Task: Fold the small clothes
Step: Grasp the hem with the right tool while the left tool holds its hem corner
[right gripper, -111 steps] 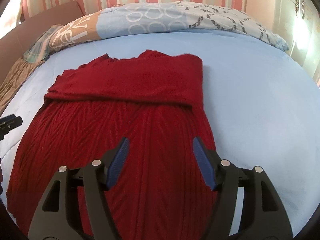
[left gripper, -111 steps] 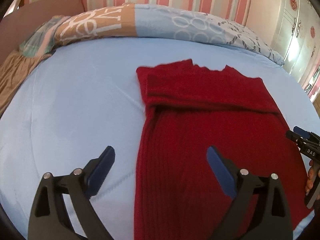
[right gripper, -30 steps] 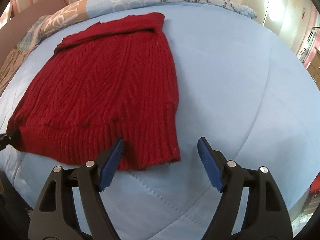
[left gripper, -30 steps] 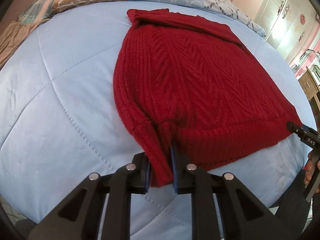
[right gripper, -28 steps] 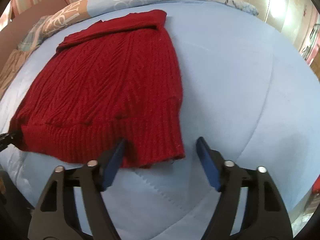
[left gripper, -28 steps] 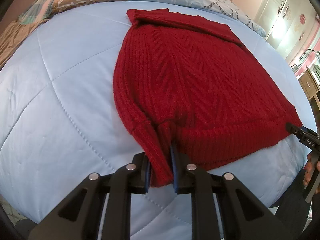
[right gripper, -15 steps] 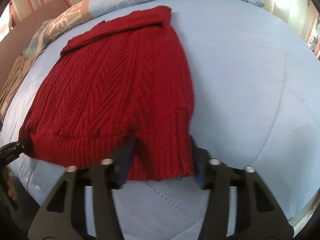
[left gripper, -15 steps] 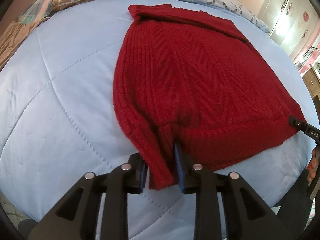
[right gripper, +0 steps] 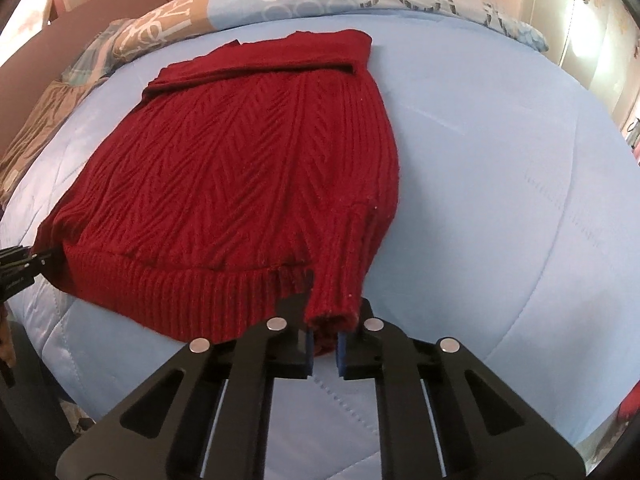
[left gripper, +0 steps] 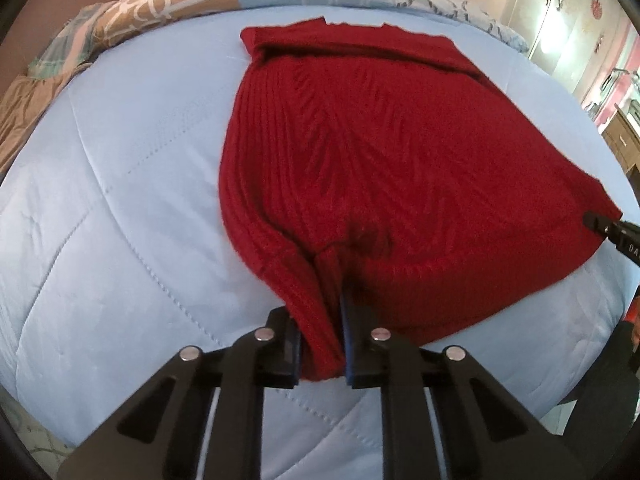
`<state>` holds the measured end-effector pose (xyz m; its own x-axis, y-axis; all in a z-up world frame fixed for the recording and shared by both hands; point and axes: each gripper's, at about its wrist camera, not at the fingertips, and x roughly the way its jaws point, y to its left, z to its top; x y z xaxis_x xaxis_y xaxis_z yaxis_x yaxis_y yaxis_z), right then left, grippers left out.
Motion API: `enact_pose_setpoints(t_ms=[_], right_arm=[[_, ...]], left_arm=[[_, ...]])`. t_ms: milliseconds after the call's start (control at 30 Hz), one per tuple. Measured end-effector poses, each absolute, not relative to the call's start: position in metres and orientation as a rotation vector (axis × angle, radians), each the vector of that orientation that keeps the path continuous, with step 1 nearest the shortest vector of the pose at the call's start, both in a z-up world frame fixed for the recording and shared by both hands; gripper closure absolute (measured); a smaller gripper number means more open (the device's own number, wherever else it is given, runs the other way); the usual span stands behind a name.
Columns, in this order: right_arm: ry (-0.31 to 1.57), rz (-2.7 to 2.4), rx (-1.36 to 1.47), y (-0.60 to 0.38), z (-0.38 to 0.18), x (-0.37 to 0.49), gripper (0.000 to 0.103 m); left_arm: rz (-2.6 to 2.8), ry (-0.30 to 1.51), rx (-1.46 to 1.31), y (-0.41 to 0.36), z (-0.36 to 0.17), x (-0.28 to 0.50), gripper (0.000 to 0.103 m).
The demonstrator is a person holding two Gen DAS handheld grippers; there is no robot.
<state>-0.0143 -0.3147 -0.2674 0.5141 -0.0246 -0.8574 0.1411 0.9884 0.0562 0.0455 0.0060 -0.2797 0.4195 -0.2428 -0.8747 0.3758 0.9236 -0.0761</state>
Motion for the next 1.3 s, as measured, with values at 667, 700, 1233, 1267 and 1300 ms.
enact_pose_setpoints(t_ms=[667, 700, 1233, 1267, 1300], right_arm=[[0.872, -0.073, 0.067, -0.308, -0.216, 0.007, 0.096], [0.876, -0.073, 0.068, -0.308, -0.217, 0.007, 0.096], [0.960, -0.109, 0.067, -0.307, -0.253, -0.016, 0.096], [0.960, -0.110, 0.059, -0.305, -0.253, -0.015, 0.096], [0.961, -0.110, 0.051, -0.304, -0.252, -0.014, 0.096]], left_arm=[[-0.411, 0.946, 0.117, 0.015, -0.242, 0.058, 0.089], [-0.414, 0.961, 0.120, 0.017, -0.245, 0.055, 0.089], [-0.446, 1.067, 0.030, 0.073, -0.282, 0.019, 0.033], [-0.458, 1.065, -0.016, 0.075, -0.281, 0.024, 0.032], [-0.468, 1.069, -0.044, 0.076, -0.281, 0.028, 0.032]])
